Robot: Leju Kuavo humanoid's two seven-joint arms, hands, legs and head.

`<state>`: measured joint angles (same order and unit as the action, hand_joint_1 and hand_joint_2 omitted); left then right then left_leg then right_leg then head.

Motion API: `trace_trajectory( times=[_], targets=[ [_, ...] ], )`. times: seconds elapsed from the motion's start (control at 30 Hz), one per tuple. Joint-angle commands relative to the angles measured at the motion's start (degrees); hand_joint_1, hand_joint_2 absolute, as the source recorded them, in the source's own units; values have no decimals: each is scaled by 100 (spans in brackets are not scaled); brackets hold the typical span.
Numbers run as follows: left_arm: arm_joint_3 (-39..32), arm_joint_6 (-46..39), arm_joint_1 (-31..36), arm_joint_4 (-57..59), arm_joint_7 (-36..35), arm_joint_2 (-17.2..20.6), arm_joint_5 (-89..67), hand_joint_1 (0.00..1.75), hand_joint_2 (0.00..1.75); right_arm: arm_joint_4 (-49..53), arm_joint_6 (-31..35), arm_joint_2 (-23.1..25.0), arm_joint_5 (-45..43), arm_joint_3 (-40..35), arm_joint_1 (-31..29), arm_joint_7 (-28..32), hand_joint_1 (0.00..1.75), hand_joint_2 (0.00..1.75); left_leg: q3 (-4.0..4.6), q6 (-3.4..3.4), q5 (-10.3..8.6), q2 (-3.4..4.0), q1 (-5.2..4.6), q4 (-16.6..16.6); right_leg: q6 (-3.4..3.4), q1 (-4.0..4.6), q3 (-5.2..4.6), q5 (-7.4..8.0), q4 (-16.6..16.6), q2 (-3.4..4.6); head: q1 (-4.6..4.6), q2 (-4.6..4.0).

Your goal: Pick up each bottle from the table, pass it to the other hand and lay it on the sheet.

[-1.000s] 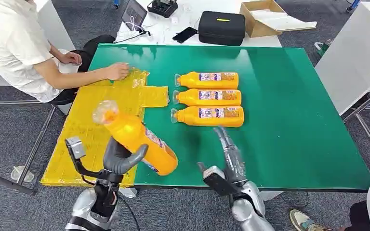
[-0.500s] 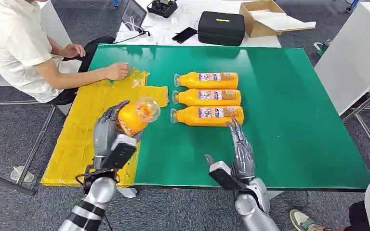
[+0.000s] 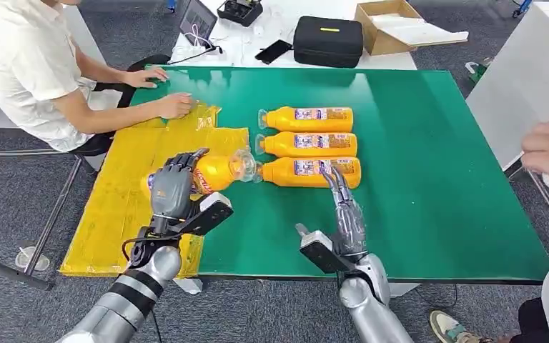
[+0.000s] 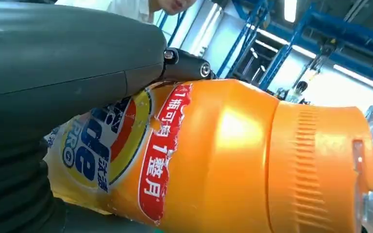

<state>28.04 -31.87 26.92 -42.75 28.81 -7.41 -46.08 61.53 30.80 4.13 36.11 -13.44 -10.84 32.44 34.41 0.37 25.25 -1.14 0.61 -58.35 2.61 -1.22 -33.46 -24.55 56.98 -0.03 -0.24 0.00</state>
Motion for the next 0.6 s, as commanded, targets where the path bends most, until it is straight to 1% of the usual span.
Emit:
trace_trajectory(
  times=[0.03, 0.1, 0.2, 0.27, 0.4, 0.5, 0.57, 0.6],
  targets=[
    [357, 813, 741, 1618, -377, 268, -390, 175, 175, -535, -163, 33, -192, -62, -265, 127, 0, 175, -11, -1, 1, 19, 8, 0, -14, 11, 10, 6, -5, 10, 0, 0],
    [340, 1025, 845, 1908, -468, 313, -427, 175, 175, -602, -183, 54, -214, -63, -290, 153, 0, 175, -5, -1, 0, 16, 4, 0, -9, 6, 3, 6, -2, 11, -2, 2],
    [624, 1090, 1038, 2344, -1005, 433, -968, 175, 175, -742, -227, 92, -247, -103, -368, 219, 0, 175, -8, -3, -1, 32, 10, -2, -18, 14, 3, 11, -3, 22, -2, 0],
    [612, 1244, 1085, 2448, -1086, 474, -996, 175, 175, -794, -254, 109, -274, -116, -398, 234, 0, 175, -4, -4, -1, 19, 7, -2, -12, 9, 0, 5, -1, 13, -2, 0],
    [600, 1601, 1145, 2531, -1130, 504, -1007, 175, 175, -856, -296, 115, -299, -149, -417, 271, 0, 175, -13, -4, 2, 35, 16, -4, -20, 19, 7, 8, -3, 24, -2, 0],
    [643, 1761, 1167, 2563, -1167, 541, -1066, 175, 175, -906, -303, 132, -322, -161, -436, 294, 0, 175, -4, -2, 0, 17, 9, -3, -10, 11, 0, 4, 1, 10, -2, 0],
    [619, 1798, 1152, 2538, -1201, 546, -1087, 175, 175, -950, -312, 140, -354, -172, -457, 320, 0, 175, -2, -3, -1, 19, 8, -3, -10, 10, 0, 5, 1, 12, 0, 0],
    [615, 1810, 1150, 2540, -1197, 545, -1084, 175, 175, -951, -312, 141, -358, -172, -458, 320, 0, 175, -12, -2, 2, 36, 16, -5, -21, 21, 9, 9, -3, 22, 0, 0]
  ],
)
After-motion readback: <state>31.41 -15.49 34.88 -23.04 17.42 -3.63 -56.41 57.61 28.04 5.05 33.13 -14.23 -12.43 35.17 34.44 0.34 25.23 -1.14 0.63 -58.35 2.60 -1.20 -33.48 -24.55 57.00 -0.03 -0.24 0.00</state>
